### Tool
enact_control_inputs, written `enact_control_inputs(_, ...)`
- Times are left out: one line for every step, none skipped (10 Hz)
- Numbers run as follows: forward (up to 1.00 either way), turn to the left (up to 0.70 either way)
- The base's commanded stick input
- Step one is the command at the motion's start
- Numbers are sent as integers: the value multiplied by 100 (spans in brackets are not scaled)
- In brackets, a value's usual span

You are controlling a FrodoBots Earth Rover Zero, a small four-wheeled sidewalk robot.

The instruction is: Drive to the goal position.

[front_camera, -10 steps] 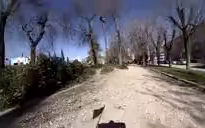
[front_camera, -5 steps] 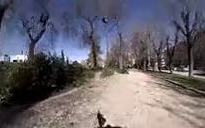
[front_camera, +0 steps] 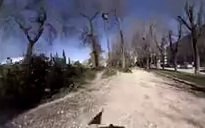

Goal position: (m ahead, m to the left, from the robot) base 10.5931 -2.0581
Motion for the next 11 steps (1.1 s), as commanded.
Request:
enact_control_inputs(100, 0)
enact_control_inputs(100, 0)
enact_control_inputs(100, 0)
enact_control_inputs(100, 0)
enact_control_inputs(93, 0)
enact_control_inputs(85, 0)
enact_control_inputs(85, 0)
enact_control_inputs(78, 0)
enact_control_inputs(70, 0)
enact_control_inputs(70, 0)
enact_control_inputs(57, 0)
